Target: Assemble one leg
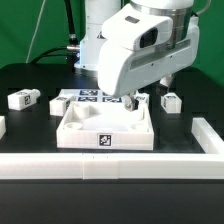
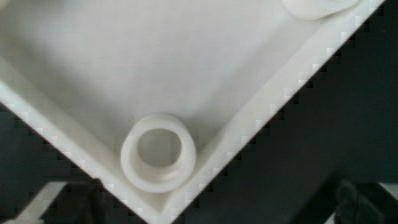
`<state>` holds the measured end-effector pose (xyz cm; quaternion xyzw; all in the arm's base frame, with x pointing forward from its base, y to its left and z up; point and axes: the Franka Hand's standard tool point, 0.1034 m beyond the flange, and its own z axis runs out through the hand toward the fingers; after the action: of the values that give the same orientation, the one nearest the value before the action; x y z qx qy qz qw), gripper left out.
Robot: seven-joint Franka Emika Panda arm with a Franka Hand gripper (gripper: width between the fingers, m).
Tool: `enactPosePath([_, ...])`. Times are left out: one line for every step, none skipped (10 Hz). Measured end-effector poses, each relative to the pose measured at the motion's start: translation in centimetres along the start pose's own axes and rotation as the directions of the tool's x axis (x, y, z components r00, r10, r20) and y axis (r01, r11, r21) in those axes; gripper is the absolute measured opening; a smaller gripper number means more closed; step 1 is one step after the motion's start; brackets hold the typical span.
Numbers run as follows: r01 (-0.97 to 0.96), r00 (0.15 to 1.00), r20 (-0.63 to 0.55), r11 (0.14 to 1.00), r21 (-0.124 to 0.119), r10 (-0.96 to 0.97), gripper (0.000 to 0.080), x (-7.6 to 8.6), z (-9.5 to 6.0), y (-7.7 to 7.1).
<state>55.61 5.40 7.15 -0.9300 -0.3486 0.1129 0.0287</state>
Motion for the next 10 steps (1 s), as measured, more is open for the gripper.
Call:
enactPosePath([-0.016, 1.0, 0.019, 1.0, 0.011, 0.016, 0.065, 0.0, 0.0, -0.1])
enactPosePath([-0.016, 1.0, 0.019, 1.0, 0.011, 0.016, 0.065, 0.0, 0.0, -0.1])
enactPosePath([-0.016, 1.0, 0.018, 1.0, 0.011, 0.016, 0.065, 0.0, 0.0, -0.1])
enactPosePath([-0.016, 1.0, 0.018, 1.0, 0.011, 0.016, 0.065, 0.0, 0.0, -0.1])
enactPosePath([-0.016, 1.0, 0.018, 1.0, 0.011, 0.016, 0.065, -0.1, 0.0, -0.2])
enactPosePath([-0.016, 1.0, 0.018, 1.0, 0.012, 0.015, 0.065, -0.1, 0.0, -0.2])
enactPosePath([-0.016, 1.0, 0.019, 1.0, 0.012, 0.015, 0.065, -0.1, 0.0, -0.2])
enactPosePath([-0.015, 1.0, 0.019, 1.0, 0.012, 0.015, 0.065, -0.1, 0.1, -0.2])
enactPosePath([0.024, 1.0, 0.001, 1.0, 0.002, -0.024, 0.065, -0.1, 0.2, 0.0])
enactPosePath([0.111, 0.992, -0.05, 0.993, -0.035, -0.112, 0.065, -1.4, 0.8, 0.1])
